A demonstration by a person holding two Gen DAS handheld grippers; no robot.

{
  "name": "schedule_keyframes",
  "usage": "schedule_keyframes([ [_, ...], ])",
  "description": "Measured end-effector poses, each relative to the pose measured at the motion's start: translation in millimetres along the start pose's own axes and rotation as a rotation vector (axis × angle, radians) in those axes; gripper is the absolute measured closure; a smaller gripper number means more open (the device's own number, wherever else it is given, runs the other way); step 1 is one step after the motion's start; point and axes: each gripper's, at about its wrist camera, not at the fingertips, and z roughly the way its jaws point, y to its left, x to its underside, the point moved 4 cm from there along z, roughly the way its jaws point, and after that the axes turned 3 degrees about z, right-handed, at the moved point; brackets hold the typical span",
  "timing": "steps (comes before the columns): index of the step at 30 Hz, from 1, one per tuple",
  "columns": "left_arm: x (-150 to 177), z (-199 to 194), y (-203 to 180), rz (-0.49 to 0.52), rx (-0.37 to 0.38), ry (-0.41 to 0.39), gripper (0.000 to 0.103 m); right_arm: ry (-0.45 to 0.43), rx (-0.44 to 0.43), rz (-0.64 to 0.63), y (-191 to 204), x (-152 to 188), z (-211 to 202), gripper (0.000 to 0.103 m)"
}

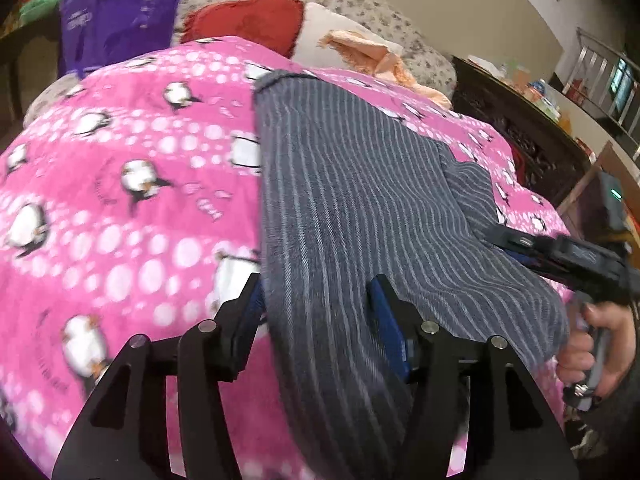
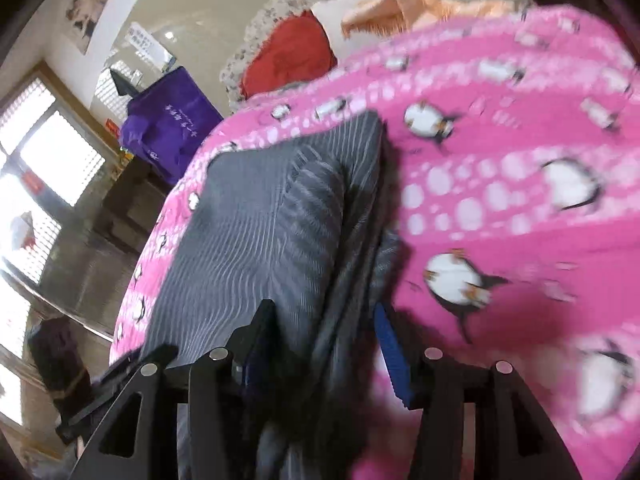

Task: Fold large clothes

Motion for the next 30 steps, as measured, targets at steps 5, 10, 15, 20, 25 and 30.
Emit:
schedule_keyframes([
  [5, 9, -48, -3, 0.053, -0.11, 0.031, 0.001, -0.001, 0.131, -0.108, 25, 27, -67, 0.054],
  [10, 26, -92, -21, 0.083, -0.218, 0.018, 0.001, -0.003, 0.197, -0.146, 38, 79, -129, 0.052],
  [15, 21, -129, -36, 0.042, -0.386, -0.032, 0.001, -0.017, 0.214, -0.173, 48, 108, -151, 0.052],
  [20, 15, -142, -37, -0.016, -0.34, -0.013, 0.001, -0.044, 0.223, -0.182, 51, 111, -162, 0.052],
  [25, 18, -156, -44, -0.028, -0.342, -0.01, 0.001, -0.064, 0.224, -0.191, 55, 113, -171, 0.052],
  [30, 19, -158, -44, -0.033, -0.334, -0.002, 0.001, -0.064, 0.219, -0.186, 57, 116, -172, 0.052],
])
